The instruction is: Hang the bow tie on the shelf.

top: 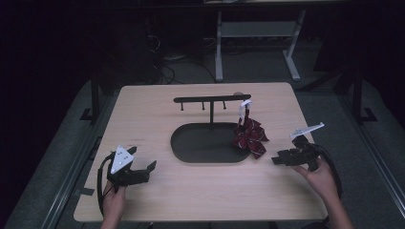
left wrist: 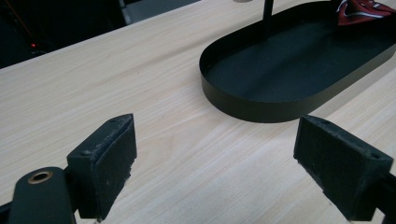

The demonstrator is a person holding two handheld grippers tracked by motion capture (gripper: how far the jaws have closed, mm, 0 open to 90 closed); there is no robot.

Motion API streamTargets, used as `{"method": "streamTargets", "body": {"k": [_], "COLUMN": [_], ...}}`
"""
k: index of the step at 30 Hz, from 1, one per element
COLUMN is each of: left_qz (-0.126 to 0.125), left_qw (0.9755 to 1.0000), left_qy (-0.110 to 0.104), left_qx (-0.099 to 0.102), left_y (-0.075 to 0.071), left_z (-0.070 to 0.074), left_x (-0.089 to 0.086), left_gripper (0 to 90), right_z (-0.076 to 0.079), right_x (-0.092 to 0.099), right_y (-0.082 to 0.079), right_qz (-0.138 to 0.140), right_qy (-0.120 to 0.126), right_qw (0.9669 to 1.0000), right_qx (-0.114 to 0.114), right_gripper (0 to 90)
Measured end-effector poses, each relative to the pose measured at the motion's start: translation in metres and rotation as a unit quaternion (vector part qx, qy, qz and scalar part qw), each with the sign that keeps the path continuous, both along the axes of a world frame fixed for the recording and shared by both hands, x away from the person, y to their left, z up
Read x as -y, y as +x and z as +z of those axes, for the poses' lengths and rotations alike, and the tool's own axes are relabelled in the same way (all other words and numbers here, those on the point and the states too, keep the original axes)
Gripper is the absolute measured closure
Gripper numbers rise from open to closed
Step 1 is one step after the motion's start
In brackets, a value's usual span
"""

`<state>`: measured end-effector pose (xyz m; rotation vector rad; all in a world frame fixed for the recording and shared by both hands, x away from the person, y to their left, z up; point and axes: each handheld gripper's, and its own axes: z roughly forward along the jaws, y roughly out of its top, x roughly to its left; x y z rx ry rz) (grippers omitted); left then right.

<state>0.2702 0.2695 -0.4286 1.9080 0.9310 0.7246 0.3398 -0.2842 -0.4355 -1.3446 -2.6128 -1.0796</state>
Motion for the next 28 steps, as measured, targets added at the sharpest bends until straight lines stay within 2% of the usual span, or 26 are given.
{"method": "streamTargets", "body": {"k": [9,20,24,28], "left_qz": [-0.003,-0.001,-0.001,-0.003], "left_qw": [1.0,1.0,1.0,1.0], "left_qy": [0.0,-0.003,-0.004,-0.003], "left_qx": [0.002,0.001,0.002,0.004], "left_y": [-0.001,-0.002,-0.003,-0.003], "left_z": [0.0,0.001,0.002,0.002], "left_x": [0.0,-0.001,-0.001,0.0], "left_gripper": [12.9,12.9,13.0,12.9], "right_z": [-0.004,-0.002,-0.004,-0.005], "right_x": [0.004,0.004,0.004,0.006], "right_y": [-0.006,-0.019,-0.022,-0.025], "right_qz": [-0.002,0.0,0.0,-0.002], "right_qy": [0.003,0.009,0.01,0.009], "right_qw": [1.0,0.9999,0.9999,0.9998], "right_qx": [0.001,0.014,0.009,0.015], "right_gripper": [50.3,49.0,47.6,45.6]}}
